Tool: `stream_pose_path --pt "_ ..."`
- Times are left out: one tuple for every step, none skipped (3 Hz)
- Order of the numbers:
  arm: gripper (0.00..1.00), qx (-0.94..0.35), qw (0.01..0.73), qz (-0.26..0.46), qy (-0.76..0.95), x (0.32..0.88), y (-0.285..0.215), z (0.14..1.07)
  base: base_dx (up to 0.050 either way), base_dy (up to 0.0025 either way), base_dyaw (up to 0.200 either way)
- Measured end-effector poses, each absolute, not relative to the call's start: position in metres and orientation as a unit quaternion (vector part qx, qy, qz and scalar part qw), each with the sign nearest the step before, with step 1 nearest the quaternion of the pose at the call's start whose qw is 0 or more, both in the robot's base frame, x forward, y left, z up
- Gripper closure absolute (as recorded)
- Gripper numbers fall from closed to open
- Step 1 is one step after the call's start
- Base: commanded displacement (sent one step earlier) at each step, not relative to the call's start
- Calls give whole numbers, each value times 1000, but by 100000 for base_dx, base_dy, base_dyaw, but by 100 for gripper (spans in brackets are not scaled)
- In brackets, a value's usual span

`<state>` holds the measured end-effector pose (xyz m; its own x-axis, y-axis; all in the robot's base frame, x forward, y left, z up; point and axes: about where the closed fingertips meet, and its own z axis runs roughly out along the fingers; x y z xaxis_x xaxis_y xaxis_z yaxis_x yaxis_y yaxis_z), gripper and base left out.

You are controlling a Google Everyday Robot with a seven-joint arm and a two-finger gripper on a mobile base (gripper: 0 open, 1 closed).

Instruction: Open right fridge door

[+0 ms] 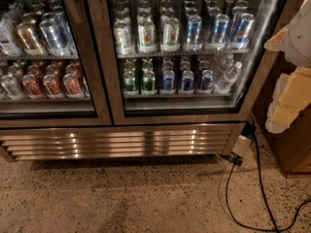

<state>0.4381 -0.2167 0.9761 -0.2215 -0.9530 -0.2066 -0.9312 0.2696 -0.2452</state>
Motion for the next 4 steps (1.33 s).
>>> stream_pose_path --pt "0 -603 159 -34 781 438 -217 976 3137 242 15398" --pt "0 -603 159 -34 781 438 -217 976 4952 -3 42" --pt "0 -603 159 -34 781 438 -217 976 4548 -192 -8361" --pt "0 -603 159 -34 781 438 -217 976 2345 200 17705"
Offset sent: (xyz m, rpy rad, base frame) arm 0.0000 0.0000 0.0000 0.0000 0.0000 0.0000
